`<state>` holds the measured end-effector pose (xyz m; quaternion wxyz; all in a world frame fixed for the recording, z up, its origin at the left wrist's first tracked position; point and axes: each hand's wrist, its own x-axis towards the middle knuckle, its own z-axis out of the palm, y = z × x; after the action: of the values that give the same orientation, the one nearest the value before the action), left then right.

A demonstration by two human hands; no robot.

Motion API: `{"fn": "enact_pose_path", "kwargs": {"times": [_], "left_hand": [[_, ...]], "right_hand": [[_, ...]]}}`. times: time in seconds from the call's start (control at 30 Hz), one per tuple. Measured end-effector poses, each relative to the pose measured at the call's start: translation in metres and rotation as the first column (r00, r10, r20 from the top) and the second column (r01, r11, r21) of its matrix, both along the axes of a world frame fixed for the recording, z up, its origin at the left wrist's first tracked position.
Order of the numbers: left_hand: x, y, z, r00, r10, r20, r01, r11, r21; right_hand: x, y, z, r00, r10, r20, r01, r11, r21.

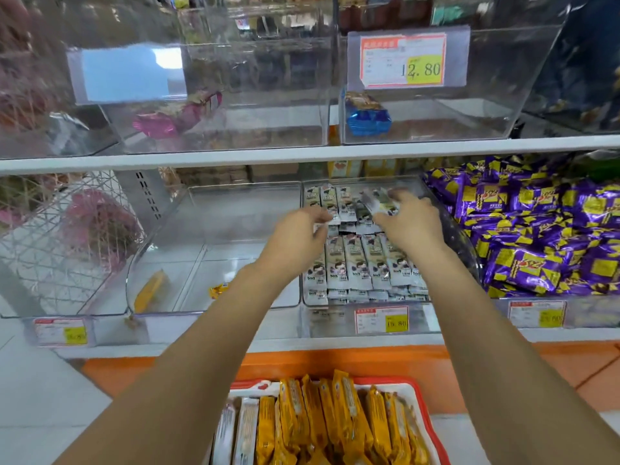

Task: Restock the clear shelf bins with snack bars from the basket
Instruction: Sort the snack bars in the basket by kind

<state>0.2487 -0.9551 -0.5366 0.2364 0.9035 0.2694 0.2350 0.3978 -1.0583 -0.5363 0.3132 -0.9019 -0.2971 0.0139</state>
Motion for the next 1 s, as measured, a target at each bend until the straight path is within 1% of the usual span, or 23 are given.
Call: {"fn": "enact_pose_path", "kwargs": {"times": [0.07,0.13,0.27,0.37,0.43,0.5,0.57,0.63,0.7,0.77,0.87,0.93,1.0], "left_hand": [[0.008,0.005,-0.001,0.994,-0.054,-0.096,0.063,0.994,0.090],[0.014,0.010,-0.001,0.985,-0.081,-0.155,0.101,0.986,0.131],[0.023,0.021,-0.004,0.966,-0.114,-0.230,0.150,0.978,0.145],[0.024,0.023,-0.006,0.970,-0.110,-0.215,0.140,0.982,0.128],[0.021,0.020,-0.006,0.975,-0.114,-0.191,0.135,0.985,0.103],[0.014,0.014,-0.004,0.986,-0.114,-0.121,0.125,0.989,0.084],[0.000,0.009,-0.004,0.996,-0.093,-0.011,0.093,0.995,0.043],[-0.024,0.001,-0.004,0.994,-0.056,0.089,0.057,0.998,-0.014],[-0.054,-0.007,-0.007,0.992,-0.020,0.123,0.029,0.997,-0.075],[-0.091,-0.014,-0.013,0.995,0.007,0.098,0.006,0.991,-0.137],[-0.153,-0.017,-0.029,0.995,0.098,0.005,-0.094,0.967,-0.239],[-0.192,-0.017,-0.041,0.978,0.194,-0.070,-0.206,0.923,-0.325],[-0.230,-0.016,-0.062,0.936,0.294,-0.195,-0.348,0.859,-0.374]], "right_hand": [[0.019,0.019,-0.005,0.999,-0.014,0.043,0.017,0.998,-0.068],[0.028,0.033,-0.010,0.998,-0.017,0.055,0.023,0.992,-0.124],[0.029,0.051,-0.016,0.996,0.057,0.071,-0.051,0.995,-0.082],[0.026,0.059,-0.019,0.990,0.121,0.066,-0.115,0.989,-0.090],[0.025,0.059,-0.018,0.990,0.139,0.036,-0.134,0.985,-0.109],[0.022,0.056,-0.015,0.991,0.135,-0.018,-0.136,0.987,-0.084],[0.015,0.048,-0.009,0.995,0.096,-0.010,-0.096,0.994,-0.050],[0.000,0.035,-0.002,0.996,0.080,0.044,-0.081,0.997,0.013],[-0.027,0.018,0.005,0.991,0.115,0.067,-0.122,0.987,0.106],[-0.061,-0.003,0.008,0.980,0.185,0.071,-0.193,0.973,0.128],[-0.112,-0.026,0.002,0.933,0.354,0.060,-0.358,0.930,0.088],[-0.143,-0.034,-0.010,0.882,0.471,0.000,-0.471,0.882,0.022],[-0.172,-0.035,-0.029,0.821,0.561,-0.110,-0.569,0.819,-0.074]]}}
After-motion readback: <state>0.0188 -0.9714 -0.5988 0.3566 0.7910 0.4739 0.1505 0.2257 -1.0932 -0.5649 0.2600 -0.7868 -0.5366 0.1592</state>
